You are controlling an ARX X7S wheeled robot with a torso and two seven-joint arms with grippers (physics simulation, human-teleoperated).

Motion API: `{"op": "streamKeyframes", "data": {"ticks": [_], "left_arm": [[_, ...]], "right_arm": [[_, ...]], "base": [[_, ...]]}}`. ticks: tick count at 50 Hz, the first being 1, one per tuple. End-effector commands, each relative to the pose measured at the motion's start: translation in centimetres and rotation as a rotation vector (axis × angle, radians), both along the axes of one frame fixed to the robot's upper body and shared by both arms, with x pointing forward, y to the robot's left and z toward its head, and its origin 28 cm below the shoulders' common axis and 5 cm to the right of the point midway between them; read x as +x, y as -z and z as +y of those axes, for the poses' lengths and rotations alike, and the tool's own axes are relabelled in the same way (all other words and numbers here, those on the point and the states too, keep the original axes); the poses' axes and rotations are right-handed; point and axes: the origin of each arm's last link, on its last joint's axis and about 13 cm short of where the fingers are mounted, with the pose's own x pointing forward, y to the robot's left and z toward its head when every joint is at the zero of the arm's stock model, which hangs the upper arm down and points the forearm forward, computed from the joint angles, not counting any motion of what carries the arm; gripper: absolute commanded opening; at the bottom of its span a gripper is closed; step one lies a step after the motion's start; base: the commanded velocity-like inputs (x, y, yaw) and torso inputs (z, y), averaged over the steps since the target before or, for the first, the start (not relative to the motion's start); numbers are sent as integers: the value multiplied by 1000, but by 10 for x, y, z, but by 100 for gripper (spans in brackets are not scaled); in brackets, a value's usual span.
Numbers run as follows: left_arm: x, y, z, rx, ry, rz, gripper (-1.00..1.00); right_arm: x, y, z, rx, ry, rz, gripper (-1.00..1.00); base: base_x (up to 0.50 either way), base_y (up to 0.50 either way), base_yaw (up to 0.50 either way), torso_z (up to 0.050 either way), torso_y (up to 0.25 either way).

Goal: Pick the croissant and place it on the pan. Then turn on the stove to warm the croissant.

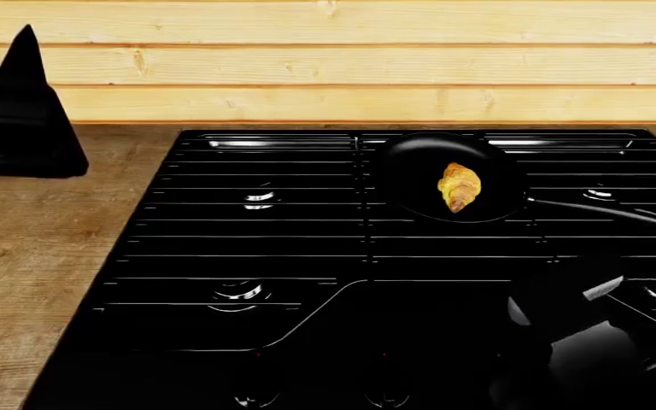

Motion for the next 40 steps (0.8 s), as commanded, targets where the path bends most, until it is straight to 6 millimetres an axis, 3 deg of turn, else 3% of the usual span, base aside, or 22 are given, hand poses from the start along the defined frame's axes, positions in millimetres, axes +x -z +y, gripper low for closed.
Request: {"op": "streamKeyframes", "data": {"ticks": [1, 16, 20, 21, 28, 33, 40], "left_arm": [[0, -4, -1, 5, -5, -5, 100], [0, -5, -1, 1, -13, -13, 100], [-1, -6, 0, 1, -17, -16, 100], [-1, -6, 0, 1, -18, -16, 100], [-1, -8, -2, 5, -14, -19, 100], [-3, -11, -1, 6, -19, -26, 100], [-2, -12, -2, 8, -15, -27, 100]], "right_arm": [[10, 13, -24, -398, -148, -62, -100], [10, 16, -26, -388, -160, -86, -100], [6, 4, -22, -197, -71, -62, -100], [5, -6, -21, -141, -49, -102, 100], [-13, -34, -17, 13, -48, -100, 100], [-32, -64, -16, 107, -77, -153, 100], [-39, -73, -15, 91, -85, -178, 100]], "base": [[0, 0, -3, 0, 0], [3, -3, -1, 0, 0], [7, -3, -2, 0, 0], [0, -3, -3, 0, 0], [0, 0, 0, 0, 0], [0, 0, 0, 0, 0], [0, 0, 0, 0, 0]]}}
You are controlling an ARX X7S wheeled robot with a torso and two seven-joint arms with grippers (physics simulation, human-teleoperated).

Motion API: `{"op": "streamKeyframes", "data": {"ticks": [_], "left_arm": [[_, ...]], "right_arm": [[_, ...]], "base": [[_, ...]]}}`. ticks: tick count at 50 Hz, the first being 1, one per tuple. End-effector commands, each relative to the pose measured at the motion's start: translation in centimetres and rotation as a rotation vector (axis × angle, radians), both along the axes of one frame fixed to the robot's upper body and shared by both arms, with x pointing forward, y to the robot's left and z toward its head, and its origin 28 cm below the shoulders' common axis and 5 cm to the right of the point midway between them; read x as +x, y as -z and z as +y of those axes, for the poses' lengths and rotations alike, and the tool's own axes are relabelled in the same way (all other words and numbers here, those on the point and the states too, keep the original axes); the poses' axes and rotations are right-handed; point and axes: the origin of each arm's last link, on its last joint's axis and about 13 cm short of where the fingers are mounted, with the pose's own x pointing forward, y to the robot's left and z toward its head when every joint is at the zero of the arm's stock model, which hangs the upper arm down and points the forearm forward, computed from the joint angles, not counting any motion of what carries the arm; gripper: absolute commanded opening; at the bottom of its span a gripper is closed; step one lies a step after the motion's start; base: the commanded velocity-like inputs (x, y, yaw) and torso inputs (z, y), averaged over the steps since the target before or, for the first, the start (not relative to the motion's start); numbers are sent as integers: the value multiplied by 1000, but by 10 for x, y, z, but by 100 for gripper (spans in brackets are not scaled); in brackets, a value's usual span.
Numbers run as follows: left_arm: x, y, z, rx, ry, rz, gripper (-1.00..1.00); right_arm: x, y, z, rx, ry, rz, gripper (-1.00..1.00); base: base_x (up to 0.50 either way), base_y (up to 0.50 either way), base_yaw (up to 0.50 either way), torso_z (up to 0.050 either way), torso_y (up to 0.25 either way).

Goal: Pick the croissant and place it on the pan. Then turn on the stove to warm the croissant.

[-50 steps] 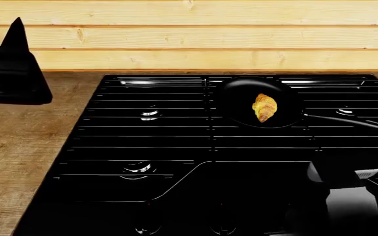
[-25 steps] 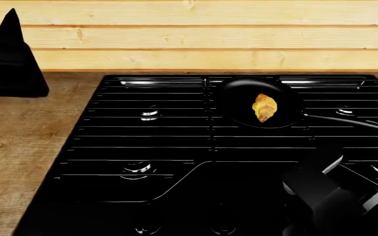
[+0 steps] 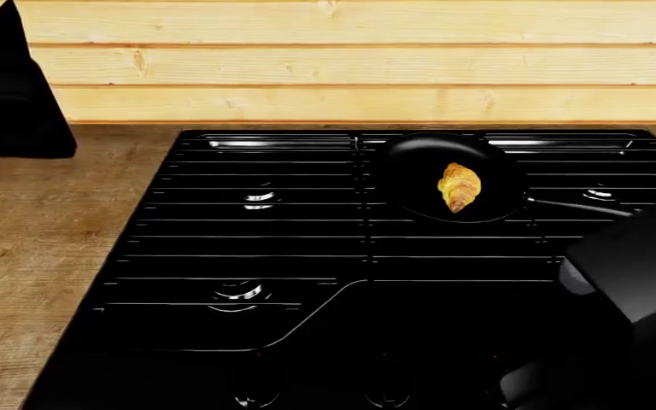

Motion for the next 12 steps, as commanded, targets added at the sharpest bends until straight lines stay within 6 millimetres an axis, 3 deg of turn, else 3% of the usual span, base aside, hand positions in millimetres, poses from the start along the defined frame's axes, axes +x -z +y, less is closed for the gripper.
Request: {"op": "streamKeyframes", "data": {"ticks": [1, 12], "left_arm": [[-2, -4, 0, 4, -1, -6, 100], [-2, -3, -1, -2, 16, 3, 100]], "right_arm": [[-21, -26, 1, 67, -17, -55, 100], [-33, -56, -2, 94, -17, -221, 100]], "base": [[0, 0, 0, 0, 0], [0, 0, 0, 0, 0]]}}
